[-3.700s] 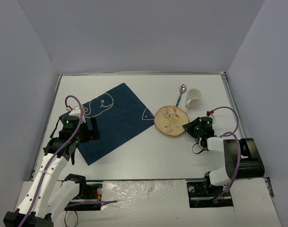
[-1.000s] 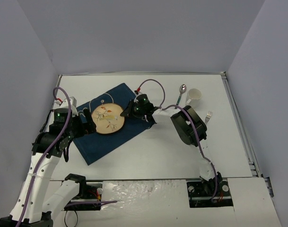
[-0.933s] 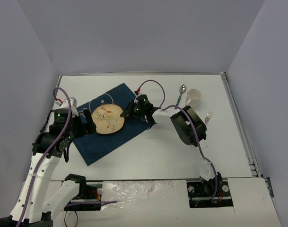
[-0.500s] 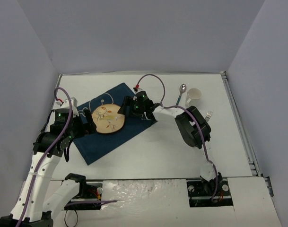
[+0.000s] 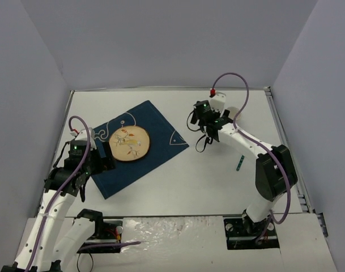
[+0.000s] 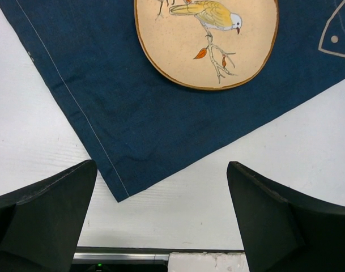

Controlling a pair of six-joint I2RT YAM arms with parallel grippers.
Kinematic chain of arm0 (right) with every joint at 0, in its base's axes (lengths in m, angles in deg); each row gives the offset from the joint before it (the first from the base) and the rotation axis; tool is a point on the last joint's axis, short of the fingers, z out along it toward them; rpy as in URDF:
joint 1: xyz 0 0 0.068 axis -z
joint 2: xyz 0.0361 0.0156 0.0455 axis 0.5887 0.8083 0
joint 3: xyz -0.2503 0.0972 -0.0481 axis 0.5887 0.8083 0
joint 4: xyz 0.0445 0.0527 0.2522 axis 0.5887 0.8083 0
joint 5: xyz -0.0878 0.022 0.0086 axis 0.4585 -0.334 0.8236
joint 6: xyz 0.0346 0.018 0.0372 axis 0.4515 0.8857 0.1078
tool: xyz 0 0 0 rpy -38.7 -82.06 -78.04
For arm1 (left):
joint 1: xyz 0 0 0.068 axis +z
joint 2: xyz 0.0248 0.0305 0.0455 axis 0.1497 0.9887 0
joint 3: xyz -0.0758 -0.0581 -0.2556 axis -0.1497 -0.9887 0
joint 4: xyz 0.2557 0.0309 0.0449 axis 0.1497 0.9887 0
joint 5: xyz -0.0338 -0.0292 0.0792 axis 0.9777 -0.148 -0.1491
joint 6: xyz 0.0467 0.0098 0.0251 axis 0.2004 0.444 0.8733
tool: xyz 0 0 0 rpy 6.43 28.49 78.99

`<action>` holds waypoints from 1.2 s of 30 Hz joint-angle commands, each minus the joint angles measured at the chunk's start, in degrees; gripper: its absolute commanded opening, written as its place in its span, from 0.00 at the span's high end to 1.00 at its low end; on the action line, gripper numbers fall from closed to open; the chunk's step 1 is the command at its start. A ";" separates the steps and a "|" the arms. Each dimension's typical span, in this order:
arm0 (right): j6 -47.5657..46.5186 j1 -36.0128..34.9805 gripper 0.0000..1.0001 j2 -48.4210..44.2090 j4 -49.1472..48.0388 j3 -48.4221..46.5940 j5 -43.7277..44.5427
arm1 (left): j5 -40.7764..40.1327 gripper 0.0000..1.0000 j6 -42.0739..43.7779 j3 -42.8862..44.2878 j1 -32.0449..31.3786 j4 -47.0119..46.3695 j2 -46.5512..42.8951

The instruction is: Set the dinner table for one person

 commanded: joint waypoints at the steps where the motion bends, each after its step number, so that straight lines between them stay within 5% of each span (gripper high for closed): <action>1: 0.59 5.33 0.11 -3.88 3.07 2.29 9.73 | -0.43 0.03 0.86 -2.03 -0.41 -5.16 -1.18; 16: -2.77 14.13 0.27 4.20 1.87 -2.89 2.09 | -0.17 0.03 3.10 -6.55 -0.24 -10.77 -2.81; 36: -5.04 17.83 0.72 8.03 -3.18 -2.54 -0.87 | -0.78 0.03 3.27 -6.60 -0.24 -10.59 -2.68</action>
